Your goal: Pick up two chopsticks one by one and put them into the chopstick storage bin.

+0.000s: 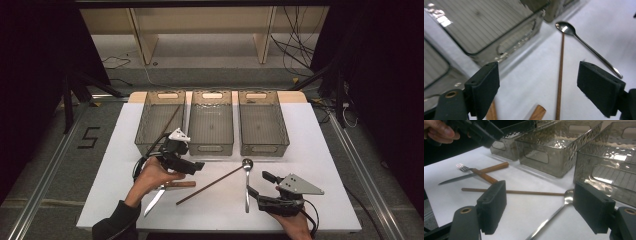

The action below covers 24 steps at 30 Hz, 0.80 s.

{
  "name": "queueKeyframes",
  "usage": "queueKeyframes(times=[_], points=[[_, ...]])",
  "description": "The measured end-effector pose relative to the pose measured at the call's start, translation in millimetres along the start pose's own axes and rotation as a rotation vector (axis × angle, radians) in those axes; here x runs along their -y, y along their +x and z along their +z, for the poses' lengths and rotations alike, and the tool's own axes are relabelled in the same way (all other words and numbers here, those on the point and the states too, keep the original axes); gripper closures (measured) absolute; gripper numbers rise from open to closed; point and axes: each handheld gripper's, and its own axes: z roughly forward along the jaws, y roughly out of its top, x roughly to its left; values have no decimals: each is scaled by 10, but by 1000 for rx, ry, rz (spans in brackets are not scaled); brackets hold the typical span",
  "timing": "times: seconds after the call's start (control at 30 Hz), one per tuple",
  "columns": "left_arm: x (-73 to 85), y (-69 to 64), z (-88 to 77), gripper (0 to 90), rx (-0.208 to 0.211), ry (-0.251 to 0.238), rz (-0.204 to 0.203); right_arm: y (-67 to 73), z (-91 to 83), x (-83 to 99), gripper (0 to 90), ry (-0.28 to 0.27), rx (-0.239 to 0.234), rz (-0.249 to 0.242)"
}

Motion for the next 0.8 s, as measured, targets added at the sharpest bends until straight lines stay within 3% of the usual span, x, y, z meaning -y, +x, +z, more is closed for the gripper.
queueKeyframes(times=[0.4, 0.63, 0.8], points=[[100, -247, 357, 206, 34, 159, 86, 8, 3, 2, 279, 1, -3, -3], [133, -322, 436, 367, 61, 216, 135, 8, 3, 3, 279, 3, -2, -4], [165, -342, 507, 462, 60, 256, 144, 10, 4, 4, 279, 4, -3, -6]])
